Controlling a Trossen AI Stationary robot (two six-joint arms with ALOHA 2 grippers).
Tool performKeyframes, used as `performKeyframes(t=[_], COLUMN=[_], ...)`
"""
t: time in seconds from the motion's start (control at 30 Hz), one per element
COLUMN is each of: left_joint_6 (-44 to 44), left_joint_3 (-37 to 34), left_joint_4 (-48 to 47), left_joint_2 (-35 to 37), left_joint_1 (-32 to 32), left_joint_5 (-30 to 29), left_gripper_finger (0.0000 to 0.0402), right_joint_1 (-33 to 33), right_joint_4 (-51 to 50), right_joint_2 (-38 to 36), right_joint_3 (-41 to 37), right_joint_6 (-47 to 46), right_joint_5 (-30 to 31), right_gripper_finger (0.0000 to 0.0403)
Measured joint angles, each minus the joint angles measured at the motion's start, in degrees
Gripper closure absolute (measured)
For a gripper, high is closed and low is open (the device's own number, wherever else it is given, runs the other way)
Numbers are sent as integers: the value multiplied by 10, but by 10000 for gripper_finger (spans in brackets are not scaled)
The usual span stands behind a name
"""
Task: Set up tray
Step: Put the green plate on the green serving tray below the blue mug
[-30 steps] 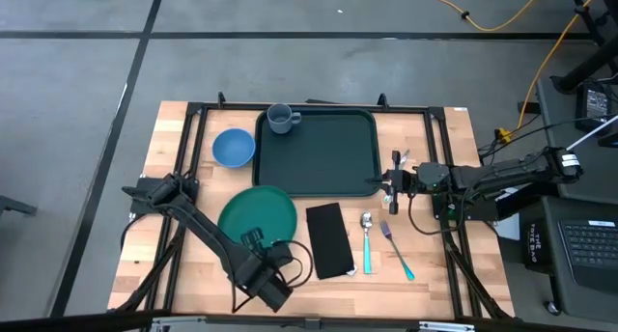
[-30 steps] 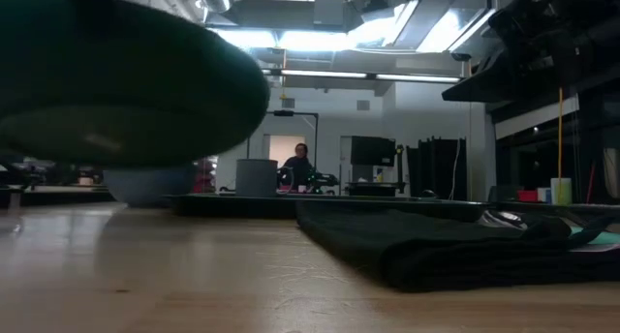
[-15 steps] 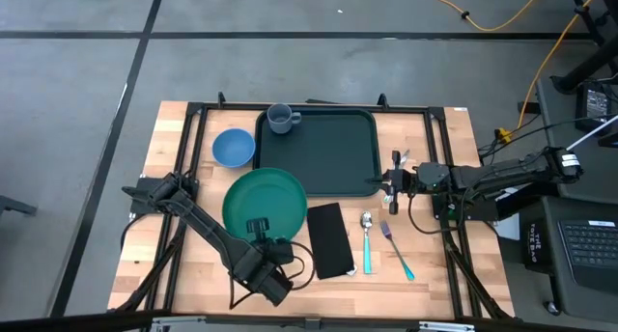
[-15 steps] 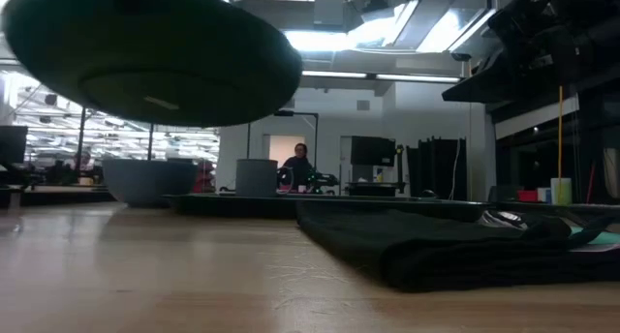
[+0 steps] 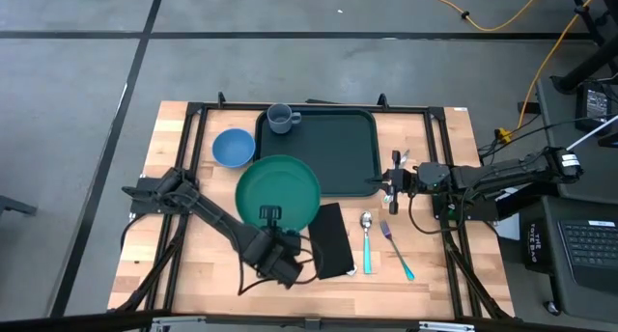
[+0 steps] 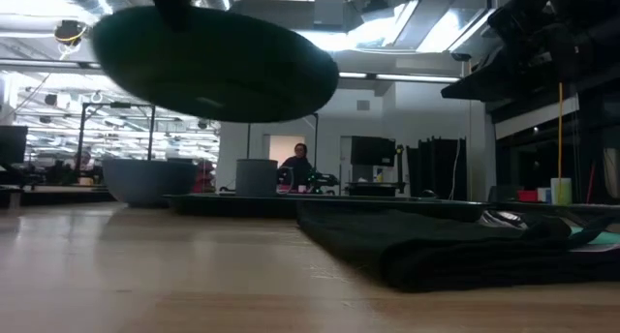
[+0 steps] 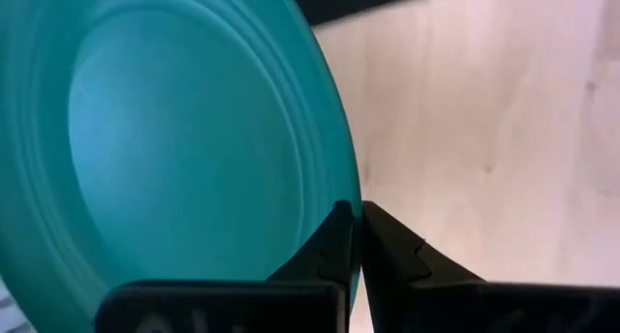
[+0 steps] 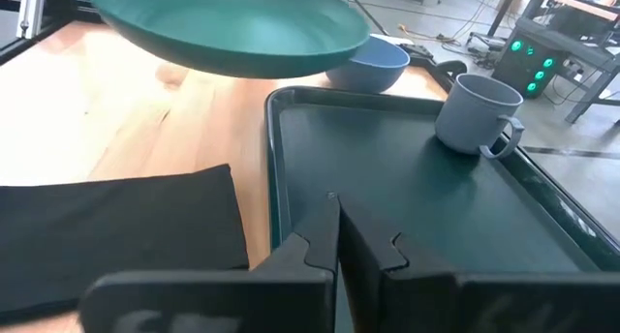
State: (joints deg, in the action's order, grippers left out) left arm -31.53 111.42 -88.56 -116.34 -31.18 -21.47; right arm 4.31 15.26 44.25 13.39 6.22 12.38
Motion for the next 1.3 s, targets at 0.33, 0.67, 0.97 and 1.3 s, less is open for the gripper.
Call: performKeyframes(t=[0.33, 0.67, 0.97, 1.3], left_joint_6=[77, 96, 126, 190], left_joint_3=[0, 0, -2, -69], left_joint_4=[3, 0, 9, 60], left_joint_2=[2, 2, 2, 10], left_joint_1=[30, 44, 79, 139], left_joint_5=[-25, -17, -15, -13], left_gripper_finger=[398, 398, 399, 399], right_joint_1=[0, 0, 0, 0], right_joint_4=[0, -10, -12, -39], right_joint_2=[0, 0, 0, 0], right_joint_3=[0, 0, 0, 0], right_joint_6=[-3, -4, 4, 3], right_joint_5=[-1, -5, -5, -5], right_gripper_finger=[392, 392, 392, 392])
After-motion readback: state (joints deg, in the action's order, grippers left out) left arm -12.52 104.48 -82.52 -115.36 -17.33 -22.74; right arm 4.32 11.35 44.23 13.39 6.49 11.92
